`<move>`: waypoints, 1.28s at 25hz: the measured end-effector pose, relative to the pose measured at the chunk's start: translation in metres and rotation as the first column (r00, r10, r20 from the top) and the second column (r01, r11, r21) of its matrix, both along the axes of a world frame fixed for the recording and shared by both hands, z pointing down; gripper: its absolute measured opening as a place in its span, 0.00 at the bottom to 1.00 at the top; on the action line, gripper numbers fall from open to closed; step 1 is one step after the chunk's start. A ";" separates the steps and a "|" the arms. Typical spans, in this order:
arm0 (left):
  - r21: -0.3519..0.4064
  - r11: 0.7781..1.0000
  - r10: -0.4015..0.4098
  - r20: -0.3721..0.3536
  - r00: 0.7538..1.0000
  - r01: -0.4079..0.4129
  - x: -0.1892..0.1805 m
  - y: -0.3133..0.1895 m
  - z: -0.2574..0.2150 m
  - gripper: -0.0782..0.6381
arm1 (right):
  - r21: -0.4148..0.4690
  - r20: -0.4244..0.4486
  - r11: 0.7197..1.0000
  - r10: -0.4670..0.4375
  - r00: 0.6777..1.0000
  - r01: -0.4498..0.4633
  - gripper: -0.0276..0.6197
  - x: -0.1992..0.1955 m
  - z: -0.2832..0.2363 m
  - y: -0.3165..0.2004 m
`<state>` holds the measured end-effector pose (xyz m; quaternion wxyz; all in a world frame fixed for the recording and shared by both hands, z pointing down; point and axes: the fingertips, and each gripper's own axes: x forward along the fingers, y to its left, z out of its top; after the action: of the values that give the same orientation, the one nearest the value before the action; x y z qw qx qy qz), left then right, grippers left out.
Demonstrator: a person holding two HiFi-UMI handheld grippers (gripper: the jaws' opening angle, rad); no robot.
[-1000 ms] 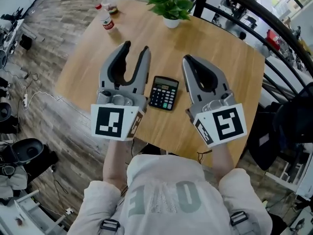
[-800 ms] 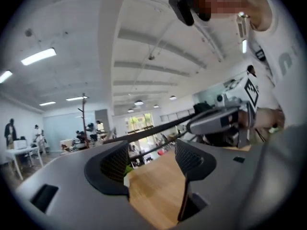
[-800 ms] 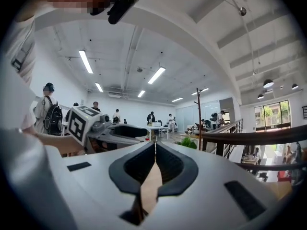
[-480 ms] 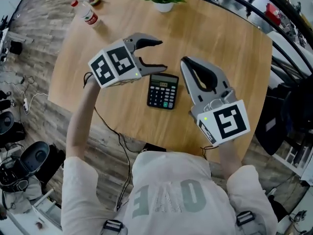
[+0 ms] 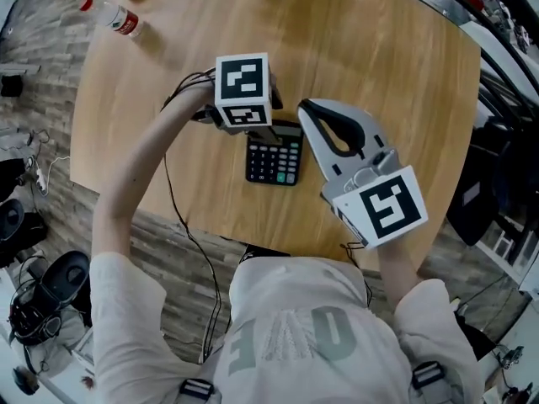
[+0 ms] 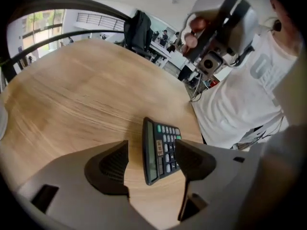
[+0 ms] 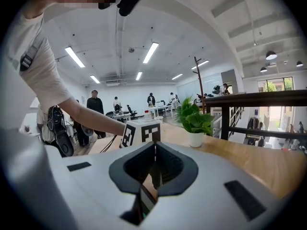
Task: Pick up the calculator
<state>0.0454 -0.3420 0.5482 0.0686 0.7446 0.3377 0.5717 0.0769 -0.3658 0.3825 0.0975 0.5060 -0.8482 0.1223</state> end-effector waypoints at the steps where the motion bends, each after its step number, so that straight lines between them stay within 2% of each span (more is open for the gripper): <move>1: -0.001 1.000 0.030 0.036 0.999 -0.030 -0.001 0.004 0.008 0.52 | -0.007 0.002 1.000 -0.001 1.000 0.001 0.08 0.003 0.005 0.000; 4: -0.044 0.996 0.088 0.113 0.990 -0.083 -0.005 0.014 0.022 0.52 | -0.020 0.010 1.000 -0.009 1.000 0.009 0.08 0.004 0.016 -0.001; 9: -0.143 0.985 0.127 0.189 0.974 -0.100 -0.010 0.027 0.033 0.51 | -0.029 0.065 0.999 -0.032 0.997 0.033 0.08 -0.001 0.025 0.000; 12: -0.228 0.969 0.151 0.235 0.960 -0.096 -0.015 0.037 0.034 0.51 | -0.042 0.079 0.998 -0.047 0.996 0.051 0.08 -0.003 0.033 0.003; 22: -0.357 0.933 0.163 0.296 0.941 -0.050 -0.014 0.044 0.031 0.47 | -0.069 0.099 0.995 -0.063 0.993 0.070 0.08 -0.005 0.049 0.008; 25: -0.352 0.935 0.161 0.306 0.938 -0.046 -0.016 0.043 0.032 0.46 | -0.077 0.092 0.995 -0.058 0.994 0.065 0.08 -0.005 0.053 0.010; 30: -0.280 0.956 0.171 0.294 0.940 -0.086 -0.017 0.040 0.044 0.30 | -0.101 0.082 0.993 -0.056 0.995 0.064 0.08 -0.006 0.061 0.014; 32: -0.271 0.959 0.169 0.293 0.941 -0.088 -0.015 0.039 0.045 0.30 | -0.107 0.080 0.992 -0.058 0.995 0.067 0.08 -0.005 0.062 0.016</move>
<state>0.0302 -0.3031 0.5931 0.1780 0.6058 0.4412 0.6378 0.0715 -0.3502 0.4450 0.0965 0.4680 -0.8588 0.1848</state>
